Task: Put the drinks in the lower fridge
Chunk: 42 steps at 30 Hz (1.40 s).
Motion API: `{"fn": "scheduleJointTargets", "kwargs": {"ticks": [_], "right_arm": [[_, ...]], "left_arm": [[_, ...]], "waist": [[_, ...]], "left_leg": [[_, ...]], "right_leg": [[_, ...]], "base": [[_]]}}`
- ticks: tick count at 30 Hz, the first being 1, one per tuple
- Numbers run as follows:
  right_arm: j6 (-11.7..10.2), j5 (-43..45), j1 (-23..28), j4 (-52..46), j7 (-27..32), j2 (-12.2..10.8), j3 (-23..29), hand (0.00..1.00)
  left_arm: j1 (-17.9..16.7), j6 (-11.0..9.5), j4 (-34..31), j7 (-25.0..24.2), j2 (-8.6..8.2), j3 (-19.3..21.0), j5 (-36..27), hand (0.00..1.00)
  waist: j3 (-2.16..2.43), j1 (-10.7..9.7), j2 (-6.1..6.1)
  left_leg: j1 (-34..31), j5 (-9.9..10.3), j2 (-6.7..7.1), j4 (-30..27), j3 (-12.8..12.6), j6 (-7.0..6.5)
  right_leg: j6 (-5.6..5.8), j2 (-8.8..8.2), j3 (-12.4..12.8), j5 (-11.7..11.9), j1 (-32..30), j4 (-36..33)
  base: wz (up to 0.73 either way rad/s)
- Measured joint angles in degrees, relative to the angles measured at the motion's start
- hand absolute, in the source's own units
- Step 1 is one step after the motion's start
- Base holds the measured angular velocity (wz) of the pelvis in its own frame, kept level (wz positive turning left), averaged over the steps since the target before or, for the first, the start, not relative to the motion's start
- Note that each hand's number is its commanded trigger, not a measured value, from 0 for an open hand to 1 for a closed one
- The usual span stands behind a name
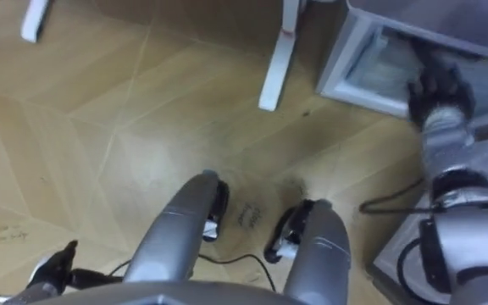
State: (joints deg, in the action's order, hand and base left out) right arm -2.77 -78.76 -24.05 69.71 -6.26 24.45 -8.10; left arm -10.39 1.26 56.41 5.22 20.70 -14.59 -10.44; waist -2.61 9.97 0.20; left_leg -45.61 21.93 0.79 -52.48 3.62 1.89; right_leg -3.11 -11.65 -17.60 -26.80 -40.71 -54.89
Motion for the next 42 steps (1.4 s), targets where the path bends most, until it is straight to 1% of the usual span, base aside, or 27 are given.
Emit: {"fn": "scheduleJointTargets", "kwargs": {"ticks": [2,4,6,7,8,9,11,12,13,14,15,17,18,19,20,22,23,24,26,28,30,31,32,34,35,37,42], "right_arm": [[0.77,3.71,1.91,3.92,-3.27,-0.09,-0.94,0.0],[1.52,7.46,2.8,6.65,-4.8,-0.39,-1.44,0.0],[1.83,10.64,4.74,8.47,-5.85,-1.22,-1.89,0.0],[2.4,13.39,6.57,8.65,-6.15,-1.66,-1.93,0.0],[2.92,16.69,8.07,9.32,-6.72,-2.27,-1.95,0.0],[3.03,18.47,8.95,9.57,-6.97,-2.68,-1.98,0.0],[3.38,22.77,12.95,11.09,-7.7,-4.78,-2.22,0.0],[3.64,23.68,13.92,11.38,-7.79,-5.37,-2.27,0.0],[4.16,25.72,15.59,11.93,-7.79,-6.55,-2.34,0.0],[4.26,29.0,17.35,12.11,-7.93,-7.41,-2.43,0.0],[4.41,30.28,18.31,12.11,-8.12,-7.73,-2.46,0.0],[5.4,31.44,21.44,11.51,-8.18,-8.9,-2.5,0.0],[5.45,31.45,22.2,11.39,-8.17,-9.23,-2.5,0.0],[5.45,31.57,23.8,11.41,-7.89,-9.88,-2.49,0.0],[5.4,32.2,24.88,11.27,-7.5,-10.33,-2.39,0.0],[5.43,33.79,26.01,10.85,-7.01,-10.89,-1.85,0.0],[5.54,34.46,26.75,10.7,-6.97,-11.08,-1.92,0.0],[5.66,34.81,26.95,10.7,-6.98,-11.11,-1.91,0.0],[6.13,36.37,27.54,10.69,-6.57,-11.2,-2.0,0.0],[6.15,36.64,27.55,10.63,-6.07,-11.23,-1.95,0.0],[6.07,38.17,27.55,10.31,-5.13,-11.56,-1.61,0.0],[6.04,38.69,27.56,10.29,-4.64,-11.94,-0.7,0.0],[6.06,39.11,27.63,10.27,-4.35,-12.23,0.01,0.0],[6.08,40.38,27.74,10.23,-4.26,-12.56,1.17,0.0],[6.11,40.93,27.78,10.21,-4.24,-12.65,1.96,0.0],[6.17,41.34,28.05,10.14,-4.19,-12.75,2.69,0.0],[6.62,41.82,28.89,10.01,-3.81,-13.41,5.7,0.0]], "left_arm": [[1.25,-0.06,0.63,-0.6,-0.03,0.27,-0.01,0.0],[1.92,-0.05,1.26,-0.94,-0.19,0.41,-0.02,0.0],[2.08,-0.04,1.8,-1.12,-0.4,1.16,-0.05,0.0],[2.06,-0.03,2.19,-1.35,-0.47,1.24,0.06,0.0],[2.05,0.01,2.95,-1.65,-0.94,1.75,0.29,0.0],[2.02,0.05,3.5,-1.82,-1.36,2.27,0.75,0.0],[2.09,0.05,6.09,-1.9,-3.29,3.38,1.91,0.0],[2.07,0.04,6.67,-1.9,-3.74,3.5,2.44,0.0],[2.05,0.05,7.56,-1.92,-4.44,4.06,3.78,0.0],[2.01,0.16,7.9,-1.91,-5.08,4.95,4.72,0.0],[1.93,0.18,7.97,-1.89,-5.38,5.47,5.13,0.0],[1.3,0.17,7.92,-1.56,-5.9,5.63,6.03,0.0],[1.05,0.17,7.9,-1.42,-5.98,5.63,6.51,0.0],[0.6,0.41,7.96,-1.02,-6.12,5.65,7.33,0.0],[0.31,1.01,7.9,-0.7,-6.47,6.0,8.1,0.0],[-0.25,1.26,7.7,-0.46,-7.26,8.0,8.99,0.0],[-0.46,1.36,7.74,-0.38,-7.47,8.1,9.47,0.0],[-0.47,1.44,7.74,-0.38,-7.54,8.08,10.21,0.0],[-0.11,2.6,7.73,-0.36,-8.06,8.1,13.17,0.0],[-0.04,2.86,7.8,-0.36,-8.58,8.1,14.48,0.0],[-0.03,3.09,7.65,-0.37,-8.76,8.14,15.83,0.0],[-0.03,3.5,7.55,-0.39,-8.77,8.26,16.74,0.0],[-0.1,3.88,7.51,-0.43,-8.91,8.87,17.62,0.0],[-0.33,4.58,7.5,-0.44,-9.28,10.1,18.76,0.0],[-0.62,4.85,7.51,-0.47,-9.42,10.28,19.43,0.0],[-0.67,5.54,7.45,-0.66,-9.54,10.74,20.3,0.0],[-0.22,6.4,7.27,-0.86,-10.49,15.69,22.49,0.0]], "waist": [[0.02,-0.24,0.03],[0.05,-0.46,0.08],[0.12,-0.88,0.17],[0.16,-1.17,0.21],[0.23,-1.76,0.33],[0.32,-1.86,0.45],[0.83,-2.74,0.77],[1.12,-2.77,0.76],[1.45,-3.05,0.6],[1.53,-3.62,0.66],[1.55,-3.68,0.63],[1.63,-4.2,0.05],[1.77,-4.29,-0.21],[2.06,-4.7,-0.51],[2.23,-5.2,-0.6],[2.27,-5.75,-0.65],[2.29,-6.57,-0.71],[2.27,-6.81,-0.83],[2.33,-7.48,-0.94],[2.31,-7.72,-0.97],[2.3,-8.34,-0.94],[2.27,-8.5,-1.01],[2.3,-8.83,-1.12],[2.13,-9.56,-1.11],[2.1,-9.59,-1.0],[2.13,-9.77,-1.0],[2.13,-9.89,-1.14]], "left_leg": [[2.75,-0.69,0.05,3.14,-0.52,-0.38],[4.76,-0.97,0.04,5.19,-0.56,-0.46],[7.31,-1.16,-0.03,7.23,-0.39,-0.52],[9.12,-1.19,-0.09,8.47,-0.34,-0.56],[11.24,-1.22,-0.17,9.78,-0.39,-0.61],[12.35,-1.24,-0.2,10.48,-0.38,-0.64],[17.6,-1.77,-0.29,14.73,-0.34,-0.89],[18.97,-2.1,-0.3,16.02,-0.37,-0.91],[21.41,-2.7,-0.3,18.61,-0.51,-0.99],[23.54,-3.19,-0.37,20.58,-0.51,-1.04],[24.69,-3.49,-0.33,21.64,-0.56,-1.09],[29.98,-5.03,-0.02,26.66,-1.19,-1.36],[31.27,-5.32,-0.02,27.85,-1.49,-1.41],[33.4,-5.8,-0.11,29.91,-1.93,-1.38],[35.2,-6.08,-0.35,31.29,-1.95,-1.29],[37.4,-6.16,-0.77,32.84,-2.17,-1.25],[38.48,-6.16,-0.98,33.34,-2.24,-1.25],[38.93,-6.16,-1.0,33.48,-2.26,-1.25],[40.52,-6.16,-1.12,34.19,-2.69,-1.25],[41.43,-6.16,-1.21,34.82,-3.19,-1.26],[41.84,-6.21,-1.27,35.17,-3.42,-1.34],[42.27,-6.22,-1.33,35.42,-3.59,-1.36],[42.66,-6.23,-1.39,35.55,-3.84,-1.37],[43.88,-6.28,-1.4,36.05,-4.11,-1.46],[44.81,-6.28,-1.46,36.38,-4.85,-1.47],[45.69,-6.29,-1.53,36.86,-5.21,-1.48],[46.88,-6.32,-1.91,37.18,-6.75,-1.52]], "right_leg": [[0.88,0.34,0.12,0.57,2.62,3.0],[1.22,0.72,0.07,1.08,4.65,5.34],[1.58,1.1,-0.36,1.52,7.4,7.78],[1.84,1.36,-0.6,1.73,9.46,9.41],[2.18,1.72,-0.68,1.97,11.68,11.1],[2.38,1.87,-0.86,2.15,12.95,12.08],[3.22,2.82,-1.4,3.34,18.47,17.16],[3.38,3.01,-1.5,3.79,19.89,18.61],[3.61,3.41,-1.49,4.75,22.16,21.35],[3.86,3.87,-1.57,5.61,24.39,23.56],[3.97,3.94,-1.67,6.03,25.52,24.55],[4.46,4.03,-1.66,7.37,29.93,28.6],[4.54,4.14,-1.52,7.65,30.94,29.64],[4.67,4.55,-1.25,8.28,32.87,31.9],[4.76,5.25,-1.21,9.23,34.87,34.24],[4.81,6.11,-1.22,10.41,37.75,37.35],[4.88,6.56,-1.32,11.02,39.29,38.89],[4.93,6.68,-1.3,11.22,39.9,39.58],[5.09,7.13,-0.62,11.99,41.3,41.42],[5.16,7.36,0.3,12.47,41.91,42.37],[5.17,7.45,0.91,12.69,41.92,42.42],[5.16,7.57,1.75,12.83,42.01,42.5],[5.19,7.63,2.03,12.94,42.3,42.66],[5.27,7.76,2.41,13.27,43.53,43.44],[5.3,7.77,3.25,13.29,43.92,43.46],[5.33,7.81,3.54,13.41,44.41,43.47],[5.23,8.1,5.04,13.8,44.64,43.34]], "base": [[0.07],[0.0],[0.02],[0.0],[0.0],[0.03],[0.02],[-0.04],[-0.06],[-0.06],[0.0],[-0.05],[-0.15],[-0.18],[-0.15],[-0.09],[-0.04],[-0.05],[-0.14],[-0.21],[-0.17],[-0.18],[-0.17],[-0.13],[-0.22],[-0.19],[-0.16]]}}
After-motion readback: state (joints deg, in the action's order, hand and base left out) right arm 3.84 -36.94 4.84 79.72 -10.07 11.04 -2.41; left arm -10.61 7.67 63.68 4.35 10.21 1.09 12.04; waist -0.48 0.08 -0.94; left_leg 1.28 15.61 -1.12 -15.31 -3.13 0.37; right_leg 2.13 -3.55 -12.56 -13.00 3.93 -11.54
